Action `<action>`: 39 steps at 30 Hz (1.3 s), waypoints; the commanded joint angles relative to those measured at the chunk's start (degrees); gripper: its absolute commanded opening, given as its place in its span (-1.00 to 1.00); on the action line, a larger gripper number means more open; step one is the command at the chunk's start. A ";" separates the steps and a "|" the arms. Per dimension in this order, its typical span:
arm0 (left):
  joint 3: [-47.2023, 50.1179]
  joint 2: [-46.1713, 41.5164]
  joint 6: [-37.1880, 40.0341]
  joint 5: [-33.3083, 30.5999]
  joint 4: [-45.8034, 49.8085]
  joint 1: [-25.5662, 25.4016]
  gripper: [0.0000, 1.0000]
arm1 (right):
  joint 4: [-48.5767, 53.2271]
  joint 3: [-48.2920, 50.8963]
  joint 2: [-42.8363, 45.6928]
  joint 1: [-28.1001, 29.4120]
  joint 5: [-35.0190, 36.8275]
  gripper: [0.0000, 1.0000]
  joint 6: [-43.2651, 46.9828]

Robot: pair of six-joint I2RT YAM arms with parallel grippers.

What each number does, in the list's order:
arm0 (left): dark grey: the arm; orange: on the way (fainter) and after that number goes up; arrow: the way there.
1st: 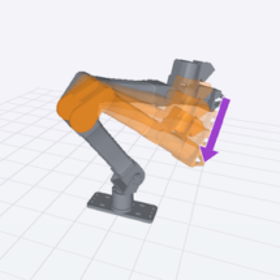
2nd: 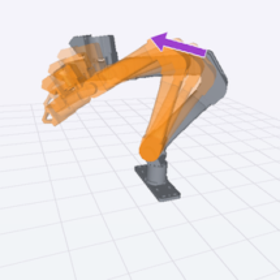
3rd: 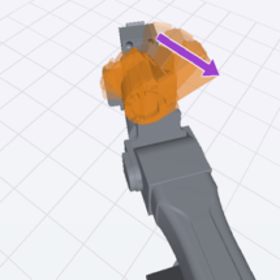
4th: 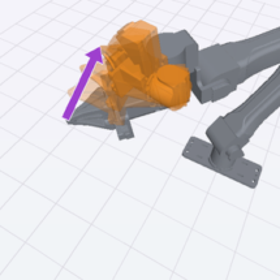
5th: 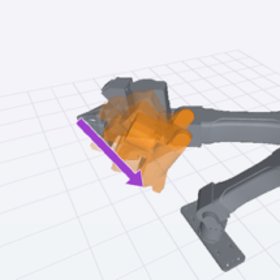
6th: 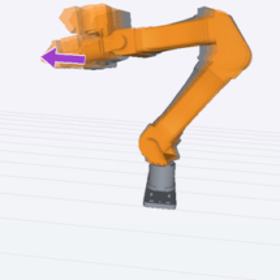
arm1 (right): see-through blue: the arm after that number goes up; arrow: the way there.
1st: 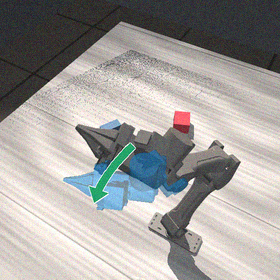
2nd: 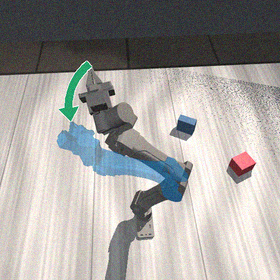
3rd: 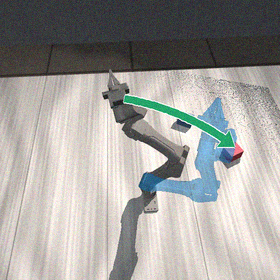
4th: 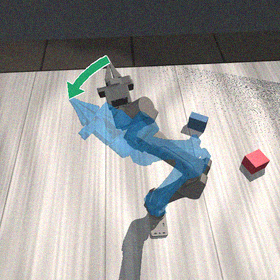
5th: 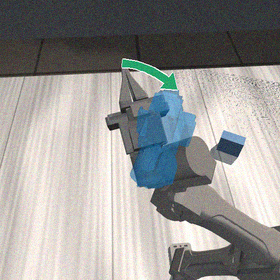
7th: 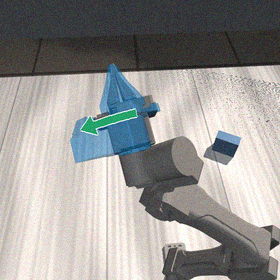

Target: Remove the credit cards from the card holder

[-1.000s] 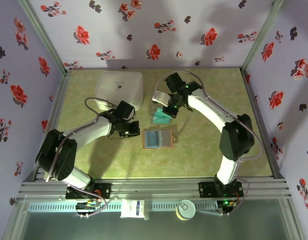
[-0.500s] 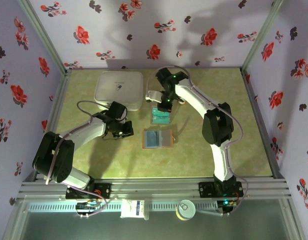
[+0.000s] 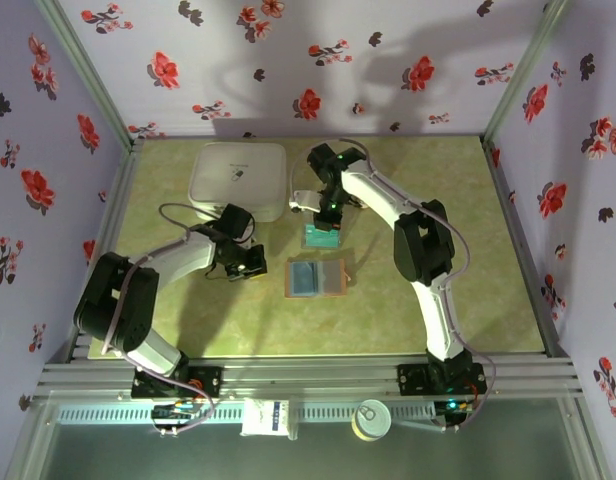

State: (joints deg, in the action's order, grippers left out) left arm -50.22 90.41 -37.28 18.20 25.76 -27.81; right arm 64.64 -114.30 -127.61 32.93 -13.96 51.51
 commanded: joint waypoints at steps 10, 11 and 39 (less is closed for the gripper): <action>-6.66 1.25 2.32 2.72 2.71 0.74 -0.82 | 3.23 -2.92 3.95 -1.77 2.08 -0.68 -1.02; -6.91 1.30 1.78 3.32 2.22 0.74 -0.83 | 3.61 -3.19 4.46 -1.73 2.20 -0.68 -1.98; -2.85 7.25 -5.62 0.72 -5.47 -10.04 -0.97 | -47.23 55.77 34.65 8.33 1.50 -0.62 -89.68</action>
State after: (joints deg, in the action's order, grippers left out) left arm -53.36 96.14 -41.69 20.91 20.34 -37.36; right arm 19.75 -59.09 -93.51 40.47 -10.94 -30.57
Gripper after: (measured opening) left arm 0.047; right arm 0.189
